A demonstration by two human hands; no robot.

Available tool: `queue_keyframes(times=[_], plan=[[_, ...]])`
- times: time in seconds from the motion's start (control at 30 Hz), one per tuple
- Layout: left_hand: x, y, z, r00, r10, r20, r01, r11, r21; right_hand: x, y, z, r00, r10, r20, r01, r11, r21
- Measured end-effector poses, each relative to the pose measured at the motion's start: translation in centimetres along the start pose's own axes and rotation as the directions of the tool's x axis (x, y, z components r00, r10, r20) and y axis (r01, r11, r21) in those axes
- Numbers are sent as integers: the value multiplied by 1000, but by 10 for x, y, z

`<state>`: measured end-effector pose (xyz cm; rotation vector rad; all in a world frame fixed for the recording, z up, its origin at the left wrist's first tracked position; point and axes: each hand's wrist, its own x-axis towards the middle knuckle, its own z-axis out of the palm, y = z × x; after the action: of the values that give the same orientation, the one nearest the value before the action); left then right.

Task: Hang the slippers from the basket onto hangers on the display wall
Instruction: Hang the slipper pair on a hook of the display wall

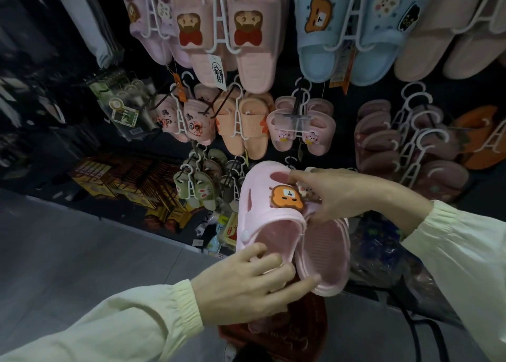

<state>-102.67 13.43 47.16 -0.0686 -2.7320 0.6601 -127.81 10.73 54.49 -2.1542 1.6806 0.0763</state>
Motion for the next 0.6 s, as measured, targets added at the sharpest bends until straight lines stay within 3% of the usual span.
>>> queue_keyframes(times=[0.13, 0.3, 0.43, 0.6], plan=[[5, -9, -3, 981, -195, 22, 196, 979, -48, -2, -2, 8, 996, 27, -84, -33, 997, -71], [23, -31, -10, 864, -501, 58, 503, 864, -25, -8, -14, 13, 979, -30, -203, -16, 975, -222], [36, -46, -12, 848, -506, 158, 519, 853, -51, -9, -25, 21, 965, -74, -251, 0, 959, -282], [42, -44, -10, 838, -499, 221, 503, 863, 41, -14, -28, 23, 954, -88, -287, 10, 965, -264]])
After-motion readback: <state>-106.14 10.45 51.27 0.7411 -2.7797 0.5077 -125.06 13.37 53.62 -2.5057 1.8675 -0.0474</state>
